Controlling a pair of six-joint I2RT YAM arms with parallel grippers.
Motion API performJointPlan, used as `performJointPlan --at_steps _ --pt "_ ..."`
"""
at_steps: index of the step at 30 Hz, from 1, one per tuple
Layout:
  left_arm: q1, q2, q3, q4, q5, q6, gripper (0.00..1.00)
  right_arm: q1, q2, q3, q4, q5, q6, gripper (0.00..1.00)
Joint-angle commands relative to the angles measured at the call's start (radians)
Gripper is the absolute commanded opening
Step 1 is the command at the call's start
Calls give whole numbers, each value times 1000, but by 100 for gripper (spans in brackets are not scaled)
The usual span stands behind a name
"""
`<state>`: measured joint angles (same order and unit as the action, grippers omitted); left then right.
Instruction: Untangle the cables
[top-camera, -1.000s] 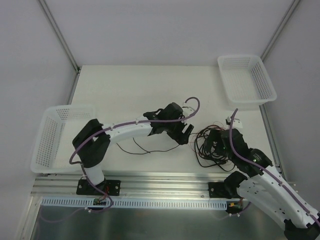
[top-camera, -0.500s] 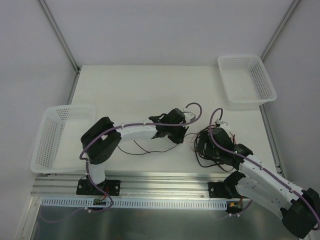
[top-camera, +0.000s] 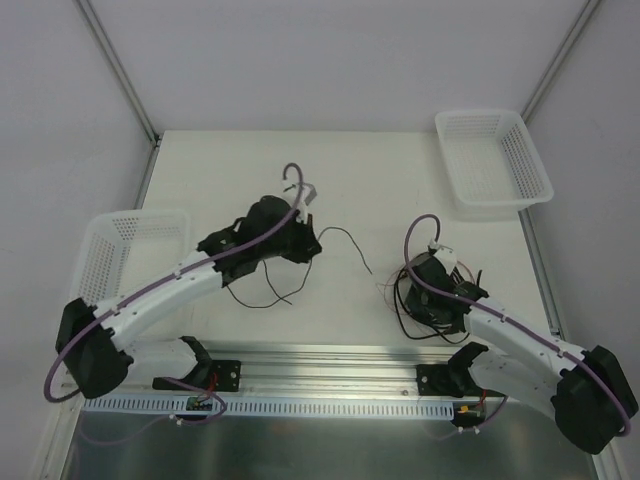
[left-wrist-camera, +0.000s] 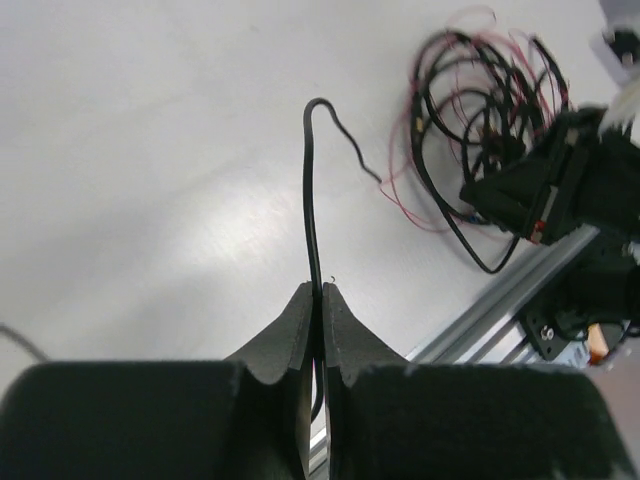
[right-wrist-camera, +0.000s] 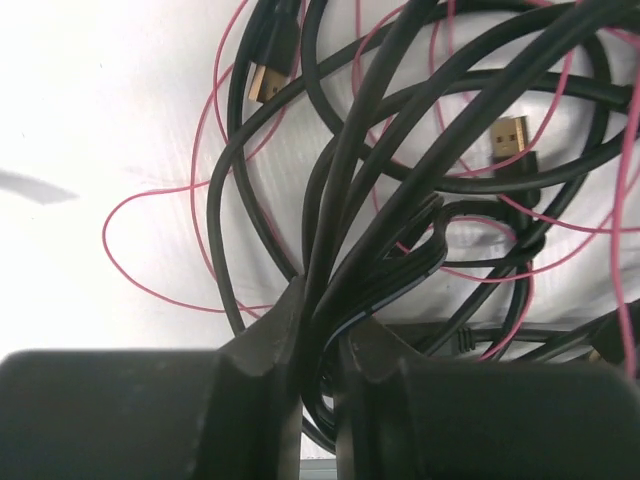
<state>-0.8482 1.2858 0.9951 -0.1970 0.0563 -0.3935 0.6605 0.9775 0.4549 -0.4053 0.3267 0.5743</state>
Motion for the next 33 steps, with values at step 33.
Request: performJointPlan --at_steps 33 --pt "198 -371 -478 -206 -381 -562 4 36 -163 103 -153 -15 -168 36"
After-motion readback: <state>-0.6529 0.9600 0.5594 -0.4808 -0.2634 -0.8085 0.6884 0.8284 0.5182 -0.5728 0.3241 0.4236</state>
